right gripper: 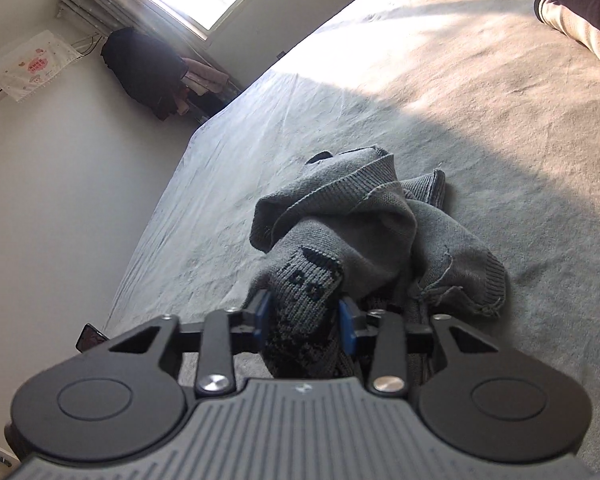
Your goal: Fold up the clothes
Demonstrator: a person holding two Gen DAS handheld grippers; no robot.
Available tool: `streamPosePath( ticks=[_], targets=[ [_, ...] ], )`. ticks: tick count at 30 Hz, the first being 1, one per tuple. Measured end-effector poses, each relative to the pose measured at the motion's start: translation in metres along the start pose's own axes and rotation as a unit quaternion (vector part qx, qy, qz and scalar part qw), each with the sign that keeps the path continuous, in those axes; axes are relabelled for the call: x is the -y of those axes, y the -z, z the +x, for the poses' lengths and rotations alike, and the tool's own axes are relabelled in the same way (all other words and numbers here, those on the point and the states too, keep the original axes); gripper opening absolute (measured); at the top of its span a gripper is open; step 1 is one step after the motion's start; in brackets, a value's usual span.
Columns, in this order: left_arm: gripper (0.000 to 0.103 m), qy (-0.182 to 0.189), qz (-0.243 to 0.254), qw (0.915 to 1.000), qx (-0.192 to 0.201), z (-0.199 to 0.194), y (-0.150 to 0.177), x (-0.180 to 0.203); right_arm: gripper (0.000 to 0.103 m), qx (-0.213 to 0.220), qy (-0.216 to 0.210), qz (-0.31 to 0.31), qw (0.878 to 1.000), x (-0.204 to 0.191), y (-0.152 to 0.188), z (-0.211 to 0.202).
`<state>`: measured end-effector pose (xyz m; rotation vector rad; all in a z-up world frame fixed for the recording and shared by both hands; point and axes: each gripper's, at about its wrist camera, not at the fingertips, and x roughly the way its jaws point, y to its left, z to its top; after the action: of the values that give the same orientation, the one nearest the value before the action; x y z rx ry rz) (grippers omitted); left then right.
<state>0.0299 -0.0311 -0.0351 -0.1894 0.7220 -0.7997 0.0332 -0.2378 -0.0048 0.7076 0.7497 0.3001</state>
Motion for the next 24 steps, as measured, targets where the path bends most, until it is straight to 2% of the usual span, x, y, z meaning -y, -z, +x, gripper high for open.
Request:
streamPosePath(
  ticks=[3, 6, 8, 10, 13, 17, 24],
  targets=[
    [0.014, -0.012, -0.003, 0.9999, 0.000, -0.010, -0.005, -0.006, 0.013, 0.015, 0.008, -0.007, 1.000, 0.000, 0.002, -0.002],
    [0.027, -0.022, -0.002, 0.9997, 0.007, -0.020, -0.011, -0.010, 0.012, 0.018, 0.020, -0.015, 1.000, 0.002, -0.001, -0.006],
    [0.039, -0.025, -0.007, 0.9996, 0.011, -0.025, -0.014, -0.014, 0.012, 0.016, 0.029, -0.013, 0.999, 0.006, -0.002, -0.007],
    [0.040, -0.030, -0.010, 0.9993, 0.018, -0.029, -0.016, -0.017, 0.012, 0.013, 0.040, -0.009, 0.999, 0.012, -0.004, -0.009],
    [0.048, -0.050, -0.029, 0.9979, 0.028, -0.027, -0.023, -0.024, 0.012, 0.002, 0.050, -0.003, 0.999, 0.020, -0.003, -0.011],
    [0.048, -0.064, -0.071, 0.9948, 0.034, -0.020, -0.028, -0.037, 0.011, -0.020, 0.045, -0.009, 0.999, 0.023, 0.005, -0.012],
    [0.048, -0.110, -0.090, 0.9896, 0.021, 0.006, -0.028, -0.042, 0.011, -0.060, 0.045, -0.042, 0.996, 0.021, 0.025, -0.011]
  ],
)
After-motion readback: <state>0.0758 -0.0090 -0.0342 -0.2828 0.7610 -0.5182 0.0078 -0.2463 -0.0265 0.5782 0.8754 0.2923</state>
